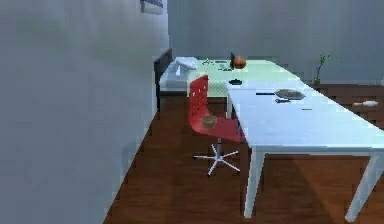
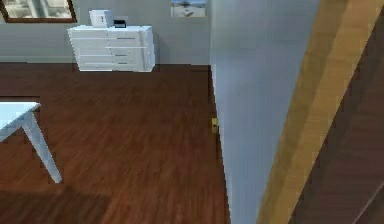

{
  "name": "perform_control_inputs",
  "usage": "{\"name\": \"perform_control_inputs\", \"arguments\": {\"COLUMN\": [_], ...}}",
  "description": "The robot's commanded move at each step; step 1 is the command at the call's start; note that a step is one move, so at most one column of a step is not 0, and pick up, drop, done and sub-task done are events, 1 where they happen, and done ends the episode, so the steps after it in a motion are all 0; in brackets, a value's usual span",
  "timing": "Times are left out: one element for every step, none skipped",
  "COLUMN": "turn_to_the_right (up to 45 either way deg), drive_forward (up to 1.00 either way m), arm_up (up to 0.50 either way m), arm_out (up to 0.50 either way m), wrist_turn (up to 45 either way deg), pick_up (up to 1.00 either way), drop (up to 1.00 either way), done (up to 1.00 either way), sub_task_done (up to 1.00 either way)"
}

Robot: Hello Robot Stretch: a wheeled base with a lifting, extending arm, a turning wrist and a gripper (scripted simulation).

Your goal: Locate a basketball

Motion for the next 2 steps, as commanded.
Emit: {"name": "perform_control_inputs", "arguments": {"turn_to_the_right": [-12.0,0.0], "drive_forward": [0.0,1.0], "arm_up": [0.0,0.0], "arm_out": [0.0,0.0], "wrist_turn": [0.0,0.0], "pick_up": [0.0,0.0], "drop": [0.0,0.0], "done": [0.0,0.0], "sub_task_done": [0.0,0.0]}}
